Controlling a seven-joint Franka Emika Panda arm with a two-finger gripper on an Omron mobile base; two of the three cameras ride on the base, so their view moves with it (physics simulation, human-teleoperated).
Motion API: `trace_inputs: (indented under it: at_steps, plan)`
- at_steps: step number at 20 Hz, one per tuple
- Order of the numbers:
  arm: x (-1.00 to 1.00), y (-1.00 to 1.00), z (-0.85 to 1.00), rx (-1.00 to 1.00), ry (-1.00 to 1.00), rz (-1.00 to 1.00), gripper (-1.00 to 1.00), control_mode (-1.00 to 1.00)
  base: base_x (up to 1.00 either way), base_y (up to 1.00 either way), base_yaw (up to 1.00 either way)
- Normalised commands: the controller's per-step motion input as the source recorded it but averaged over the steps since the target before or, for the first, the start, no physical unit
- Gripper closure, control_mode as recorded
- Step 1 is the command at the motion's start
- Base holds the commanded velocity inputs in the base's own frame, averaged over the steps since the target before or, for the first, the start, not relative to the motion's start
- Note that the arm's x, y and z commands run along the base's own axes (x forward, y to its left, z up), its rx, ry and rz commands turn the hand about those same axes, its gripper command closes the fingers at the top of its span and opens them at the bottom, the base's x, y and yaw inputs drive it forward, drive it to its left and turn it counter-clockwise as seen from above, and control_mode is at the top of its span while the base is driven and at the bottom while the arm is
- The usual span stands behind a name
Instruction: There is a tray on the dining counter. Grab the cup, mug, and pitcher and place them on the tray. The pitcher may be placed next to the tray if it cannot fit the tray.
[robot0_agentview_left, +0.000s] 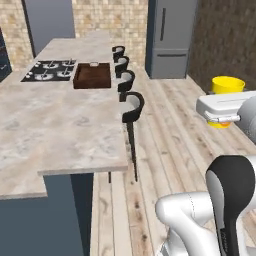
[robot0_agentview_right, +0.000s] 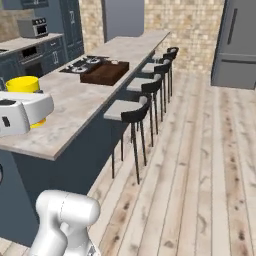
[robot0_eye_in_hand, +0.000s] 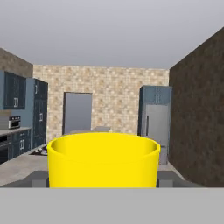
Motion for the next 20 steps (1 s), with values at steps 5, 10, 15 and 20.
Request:
trace_inputs:
  at_steps: [5,10,15,20]
  plan:
    - [0.0,0.0,0.0,0.0,0.0,0.0,1.0,1.0,0.48,-0.89,0.42]
    - [0.0,0.0,0.0,0.0,0.0,0.0,1.0,1.0,0.5,-0.86,0.46]
    - [0.0,0.0,0.0,0.0,0.0,0.0,1.0,1.0,0.41,-0.86,0.45]
    - [0.0,0.0,0.0,0.0,0.0,0.0,1.0,1.0,0.58,-0.81,0.43]
